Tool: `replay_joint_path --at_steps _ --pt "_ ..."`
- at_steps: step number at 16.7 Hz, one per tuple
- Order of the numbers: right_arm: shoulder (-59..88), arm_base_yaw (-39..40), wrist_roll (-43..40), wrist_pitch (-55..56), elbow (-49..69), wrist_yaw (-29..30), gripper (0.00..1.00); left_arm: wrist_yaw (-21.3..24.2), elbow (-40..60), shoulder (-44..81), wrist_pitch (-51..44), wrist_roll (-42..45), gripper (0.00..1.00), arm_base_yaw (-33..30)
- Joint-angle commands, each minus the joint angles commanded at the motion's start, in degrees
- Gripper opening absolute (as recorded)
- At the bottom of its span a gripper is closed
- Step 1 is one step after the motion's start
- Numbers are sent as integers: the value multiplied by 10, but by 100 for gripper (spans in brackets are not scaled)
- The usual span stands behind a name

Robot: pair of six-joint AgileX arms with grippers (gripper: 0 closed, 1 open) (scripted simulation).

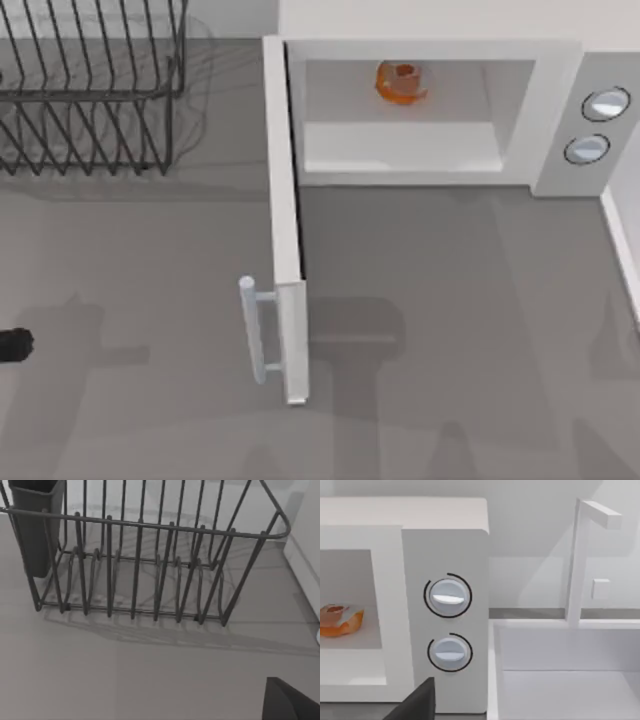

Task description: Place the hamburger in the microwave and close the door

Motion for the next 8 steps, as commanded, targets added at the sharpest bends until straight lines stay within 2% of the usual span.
replay_joint_path --at_steps 8 --pt "0 0 0 0 0 0 100 -116 192 380 -79 -131 0 -181"
